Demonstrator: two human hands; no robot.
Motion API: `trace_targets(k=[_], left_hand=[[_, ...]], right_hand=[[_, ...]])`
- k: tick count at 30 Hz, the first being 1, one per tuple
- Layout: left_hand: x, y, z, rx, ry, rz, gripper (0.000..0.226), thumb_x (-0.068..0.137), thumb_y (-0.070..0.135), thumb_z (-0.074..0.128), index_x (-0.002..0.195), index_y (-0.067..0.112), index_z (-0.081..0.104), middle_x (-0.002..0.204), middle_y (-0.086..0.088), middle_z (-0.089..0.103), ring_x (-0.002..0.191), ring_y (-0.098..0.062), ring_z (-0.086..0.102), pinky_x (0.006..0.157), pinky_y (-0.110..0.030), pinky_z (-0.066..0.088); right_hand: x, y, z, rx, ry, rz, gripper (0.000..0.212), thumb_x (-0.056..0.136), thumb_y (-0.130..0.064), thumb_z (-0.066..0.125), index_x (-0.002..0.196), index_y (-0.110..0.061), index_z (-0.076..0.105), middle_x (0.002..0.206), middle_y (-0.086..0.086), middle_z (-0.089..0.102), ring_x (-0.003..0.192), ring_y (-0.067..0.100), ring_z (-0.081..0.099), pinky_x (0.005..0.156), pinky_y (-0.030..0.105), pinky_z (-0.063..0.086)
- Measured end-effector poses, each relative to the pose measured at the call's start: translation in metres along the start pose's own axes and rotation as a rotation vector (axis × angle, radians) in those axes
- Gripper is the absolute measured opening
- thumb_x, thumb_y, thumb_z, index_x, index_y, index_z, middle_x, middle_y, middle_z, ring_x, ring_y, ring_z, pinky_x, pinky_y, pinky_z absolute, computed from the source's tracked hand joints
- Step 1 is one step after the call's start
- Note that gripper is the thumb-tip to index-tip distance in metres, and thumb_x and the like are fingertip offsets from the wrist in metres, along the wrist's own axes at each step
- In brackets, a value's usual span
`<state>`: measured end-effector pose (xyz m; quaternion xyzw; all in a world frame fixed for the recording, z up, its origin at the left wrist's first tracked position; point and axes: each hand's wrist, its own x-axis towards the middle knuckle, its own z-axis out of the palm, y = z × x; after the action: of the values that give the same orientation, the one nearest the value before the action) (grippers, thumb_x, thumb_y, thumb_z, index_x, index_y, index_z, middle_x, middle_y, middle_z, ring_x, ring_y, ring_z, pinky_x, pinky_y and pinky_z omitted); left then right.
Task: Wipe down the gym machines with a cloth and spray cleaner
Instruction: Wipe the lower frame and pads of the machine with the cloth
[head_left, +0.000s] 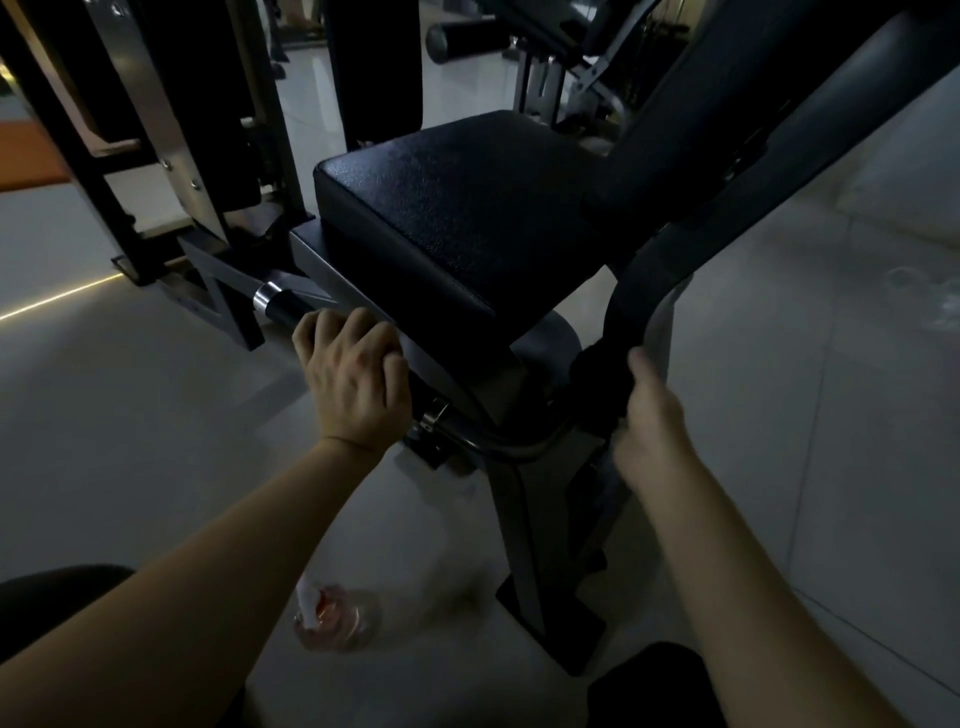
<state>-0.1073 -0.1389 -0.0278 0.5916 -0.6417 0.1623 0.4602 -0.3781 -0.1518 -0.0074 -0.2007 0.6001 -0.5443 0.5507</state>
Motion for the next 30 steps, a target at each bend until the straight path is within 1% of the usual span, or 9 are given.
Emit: trace_targets(k=[3,6,9,11,15,19,25,28,30], left_hand=[[0.000,0.000,0.000,-0.014,0.009,-0.002,0.026,0.089,0.025,0.035,0.069,0.017,0.049,0.077,0.001,0.046,0.084,-0.019,0.039,0.097,-0.033,0.024],[0.000,0.001,-0.001,-0.003,0.001,-0.002,0.024,0.089,0.024,0.036,0.069,0.018,0.048,0.078,0.003,0.045,0.084,-0.018,0.038,0.097,-0.036,0.026],[0.000,0.002,-0.001,0.008,0.006,-0.014,0.023,0.088,0.023,0.037,0.069,0.017,0.049,0.078,0.002,0.047,0.084,-0.021,0.040,0.098,-0.036,0.026],[-0.001,0.003,-0.001,0.002,0.014,-0.018,0.023,0.088,0.022,0.037,0.069,0.016,0.049,0.077,0.001,0.047,0.083,-0.022,0.041,0.098,-0.038,0.028],[-0.001,0.004,-0.001,-0.004,0.009,-0.036,0.026,0.089,0.023,0.035,0.069,0.015,0.050,0.077,-0.001,0.048,0.084,-0.023,0.041,0.100,-0.041,0.029],[-0.002,0.006,-0.002,0.013,-0.011,-0.055,0.027,0.089,0.023,0.035,0.070,0.014,0.051,0.078,-0.002,0.050,0.084,-0.024,0.043,0.101,-0.044,0.031],[-0.002,0.007,-0.004,-0.005,-0.034,-0.061,0.026,0.090,0.024,0.035,0.072,0.015,0.052,0.080,-0.002,0.052,0.087,-0.025,0.045,0.103,-0.047,0.034],[-0.003,0.007,-0.004,0.004,-0.028,-0.058,0.027,0.090,0.024,0.035,0.073,0.014,0.054,0.081,-0.002,0.052,0.088,-0.025,0.045,0.105,-0.044,0.032],[-0.003,0.008,-0.004,0.005,-0.032,-0.069,0.028,0.091,0.024,0.035,0.074,0.014,0.055,0.081,-0.003,0.052,0.088,-0.025,0.046,0.106,-0.043,0.031]], right_hand=[[0.004,-0.001,0.017,-0.245,-0.011,-0.060,0.054,0.104,-0.038,0.051,0.146,-0.006,0.042,0.131,0.010,0.058,0.108,0.028,0.059,0.092,0.039,0.051],[0.018,-0.016,0.013,-0.351,-0.017,-0.057,0.058,0.104,-0.038,0.047,0.151,-0.005,0.034,0.123,0.007,0.057,0.096,0.026,0.058,0.079,0.033,0.049],[0.003,-0.016,0.008,-0.399,-0.037,-0.009,0.062,0.099,-0.041,0.056,0.147,-0.005,0.041,0.111,0.009,0.064,0.093,0.027,0.063,0.077,0.032,0.052],[-0.022,0.005,0.007,-0.437,-0.092,0.025,0.068,0.093,-0.048,0.061,0.145,-0.006,0.046,0.117,0.012,0.066,0.099,0.032,0.065,0.083,0.037,0.056],[-0.057,0.036,0.006,-0.494,-0.199,0.096,0.064,0.087,-0.052,0.063,0.131,-0.007,0.056,0.112,0.014,0.069,0.096,0.034,0.068,0.067,0.037,0.056],[-0.025,-0.004,0.010,-0.550,-0.107,0.005,0.063,0.097,-0.046,0.056,0.144,-0.005,0.047,0.128,0.014,0.062,0.106,0.032,0.061,0.093,0.042,0.053],[-0.006,-0.015,0.015,-0.572,-0.023,-0.090,0.068,0.100,-0.049,0.047,0.150,-0.006,0.038,0.138,0.015,0.056,0.116,0.033,0.057,0.103,0.042,0.048],[-0.045,0.016,0.018,-0.524,-0.068,-0.049,0.061,0.096,-0.048,0.051,0.139,-0.005,0.048,0.123,0.014,0.061,0.111,0.034,0.058,0.102,0.048,0.048],[-0.072,0.034,0.021,-0.494,-0.070,-0.026,0.042,0.097,-0.045,0.053,0.113,-0.006,0.053,0.101,0.010,0.064,0.099,0.034,0.061,0.094,0.049,0.053]])
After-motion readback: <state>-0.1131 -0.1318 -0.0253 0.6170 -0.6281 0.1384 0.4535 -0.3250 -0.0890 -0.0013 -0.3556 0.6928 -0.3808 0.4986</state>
